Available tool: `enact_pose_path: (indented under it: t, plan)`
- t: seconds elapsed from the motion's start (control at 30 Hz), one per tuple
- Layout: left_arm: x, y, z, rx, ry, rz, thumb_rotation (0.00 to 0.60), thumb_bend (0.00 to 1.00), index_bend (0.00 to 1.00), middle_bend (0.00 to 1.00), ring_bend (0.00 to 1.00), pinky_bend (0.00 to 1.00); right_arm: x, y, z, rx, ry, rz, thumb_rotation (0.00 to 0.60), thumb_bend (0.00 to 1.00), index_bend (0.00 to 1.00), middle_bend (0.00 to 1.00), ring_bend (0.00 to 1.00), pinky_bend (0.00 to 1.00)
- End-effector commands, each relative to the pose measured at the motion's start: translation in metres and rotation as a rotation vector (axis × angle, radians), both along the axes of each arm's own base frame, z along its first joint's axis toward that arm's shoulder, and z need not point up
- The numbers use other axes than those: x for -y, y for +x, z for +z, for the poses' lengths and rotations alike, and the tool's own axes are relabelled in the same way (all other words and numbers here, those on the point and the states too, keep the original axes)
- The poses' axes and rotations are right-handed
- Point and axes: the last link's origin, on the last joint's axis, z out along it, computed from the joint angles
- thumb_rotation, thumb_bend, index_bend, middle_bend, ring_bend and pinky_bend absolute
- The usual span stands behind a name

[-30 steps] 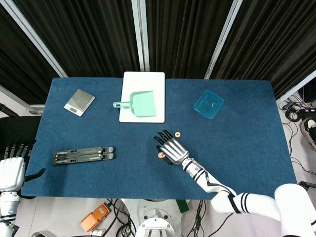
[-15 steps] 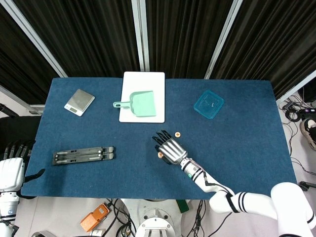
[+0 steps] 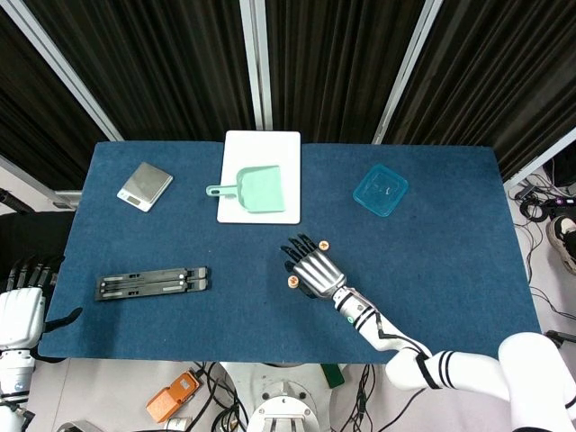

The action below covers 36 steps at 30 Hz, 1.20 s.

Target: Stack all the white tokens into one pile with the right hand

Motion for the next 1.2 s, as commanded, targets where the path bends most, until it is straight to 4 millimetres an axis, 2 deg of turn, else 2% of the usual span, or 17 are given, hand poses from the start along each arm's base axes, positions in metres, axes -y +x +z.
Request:
enact_pose_path:
  t: [0.03,0.23,0.4,1.03,1.2]
  plan:
    - [0.0,0.0,-0.001,0.001,-0.002,0.001,0.6,0.08,0.17,0.14,0.07,0.0,-0.003,-0.009,0.01,-0.004,-0.018,-0.002,0.6,0.52,0.47,0.18,0.08,0.08]
    - [-0.001,0.0,-0.002,0.003,-0.005,-0.003,0.6,0.09,0.17,0.14,0.07,0.0,-0.018,-0.041,0.031,-0.038,-0.027,-0.038,0.6,0.45,0.48,0.18,0.08,0.08]
    - [-0.003,0.003,-0.004,0.005,-0.009,-0.015,0.6,0.09,0.17,0.14,0.07,0.0,-0.028,-0.058,0.034,-0.066,-0.015,-0.052,0.6,0.45,0.49,0.18,0.08,0.08]
    - [0.0,0.002,-0.002,0.002,-0.003,-0.006,0.6,0.08,0.17,0.14,0.07,0.0,-0.024,-0.059,0.018,-0.076,0.008,-0.054,0.6,0.45,0.5,0.18,0.08,0.08]
    - [0.0,0.001,-0.002,0.003,-0.003,-0.004,0.6,0.09,0.17,0.14,0.07,0.0,-0.023,-0.059,0.017,-0.081,0.009,-0.052,0.6,0.46,0.54,0.18,0.08,0.08]
